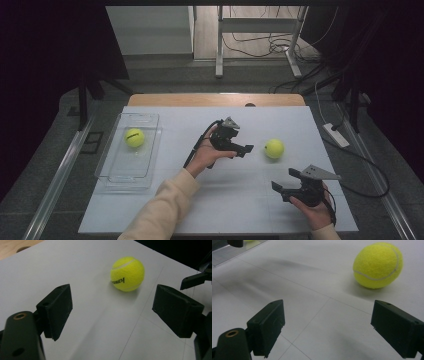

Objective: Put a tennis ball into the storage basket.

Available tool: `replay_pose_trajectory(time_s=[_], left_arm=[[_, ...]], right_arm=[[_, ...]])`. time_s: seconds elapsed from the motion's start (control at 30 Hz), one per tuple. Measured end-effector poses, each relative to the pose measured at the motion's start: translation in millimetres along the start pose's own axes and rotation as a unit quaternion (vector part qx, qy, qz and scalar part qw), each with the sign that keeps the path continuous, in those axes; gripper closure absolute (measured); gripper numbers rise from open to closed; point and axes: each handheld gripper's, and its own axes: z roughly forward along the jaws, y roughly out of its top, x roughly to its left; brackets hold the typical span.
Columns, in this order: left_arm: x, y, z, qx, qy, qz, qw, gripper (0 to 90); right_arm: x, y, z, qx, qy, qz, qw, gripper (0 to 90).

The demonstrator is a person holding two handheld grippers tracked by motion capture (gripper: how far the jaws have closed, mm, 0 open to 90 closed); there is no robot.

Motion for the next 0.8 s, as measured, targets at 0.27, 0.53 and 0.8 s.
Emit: replay_pose_trajectory(time_s=[0.27, 0.53, 0.8], left_arm=[[1.6, 1.5, 3.3, 0.004, 0.000, 0.003, 1.0000, 17.0], [2.3, 2.1, 8.7, 0.010, 0.000, 0.005, 0.9999, 17.0], [0.6, 5.8, 13.4, 0.013, -0.003, 0.008, 0.9999, 17.1]], right_arm=[[-0.1, -0.3, 0.2, 0.001, -0.003, 0.000, 1.0000, 11.5], [-0.3, -0.2, 0.8, 0.002, -0.004, 0.000, 1.0000, 11.5], [-0.3, -0.7, -0.4, 0.003, -0.006, 0.001, 1.0000, 11.5]])
